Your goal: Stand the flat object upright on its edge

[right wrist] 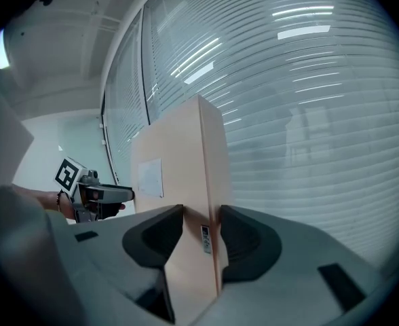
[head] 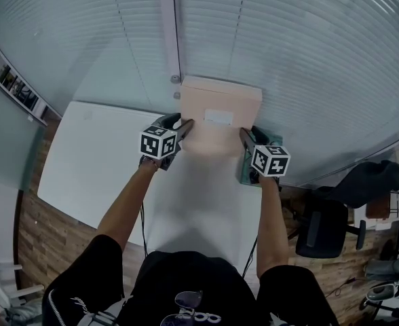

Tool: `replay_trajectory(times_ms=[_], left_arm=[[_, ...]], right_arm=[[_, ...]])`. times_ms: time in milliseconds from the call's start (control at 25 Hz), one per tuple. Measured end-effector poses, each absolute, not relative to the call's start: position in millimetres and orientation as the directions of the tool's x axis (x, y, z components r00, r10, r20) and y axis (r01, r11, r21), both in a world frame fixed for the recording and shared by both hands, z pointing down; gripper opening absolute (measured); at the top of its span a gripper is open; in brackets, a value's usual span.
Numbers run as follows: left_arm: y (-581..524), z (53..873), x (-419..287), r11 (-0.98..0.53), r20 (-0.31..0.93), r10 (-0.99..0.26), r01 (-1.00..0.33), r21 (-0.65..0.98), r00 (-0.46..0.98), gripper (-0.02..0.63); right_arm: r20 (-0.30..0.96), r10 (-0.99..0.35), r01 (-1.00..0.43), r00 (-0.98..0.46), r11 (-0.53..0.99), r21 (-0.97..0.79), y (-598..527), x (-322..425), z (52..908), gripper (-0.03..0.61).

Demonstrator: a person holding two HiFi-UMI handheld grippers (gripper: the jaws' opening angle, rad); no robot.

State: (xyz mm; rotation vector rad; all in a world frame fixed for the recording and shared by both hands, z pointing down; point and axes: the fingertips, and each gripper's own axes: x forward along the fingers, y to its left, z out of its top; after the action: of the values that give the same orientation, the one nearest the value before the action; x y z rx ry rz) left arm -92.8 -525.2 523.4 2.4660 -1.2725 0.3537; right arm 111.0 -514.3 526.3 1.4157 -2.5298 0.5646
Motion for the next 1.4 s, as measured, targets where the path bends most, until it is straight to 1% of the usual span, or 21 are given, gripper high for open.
replay_trajectory(times_ms=[760,1400], left_arm=[[-559.8,533.4,-78.8,-0.537,0.375,-0.736,-0.823,0.184,0.564,0.215],[-581.5,541.9,-70.2,-0.518,0.388,-0.757,-0.845,0.135,0.526,0.215]], right_arm=[[0.345,-0.798,-0.87,-0.494,0.448,-0.207,-545.0,124.0,529.0,0.187],[0.351,-0.804,-0.877,-0.48,0.43,-0.213,-560.6,130.9,541.5,0.189]])
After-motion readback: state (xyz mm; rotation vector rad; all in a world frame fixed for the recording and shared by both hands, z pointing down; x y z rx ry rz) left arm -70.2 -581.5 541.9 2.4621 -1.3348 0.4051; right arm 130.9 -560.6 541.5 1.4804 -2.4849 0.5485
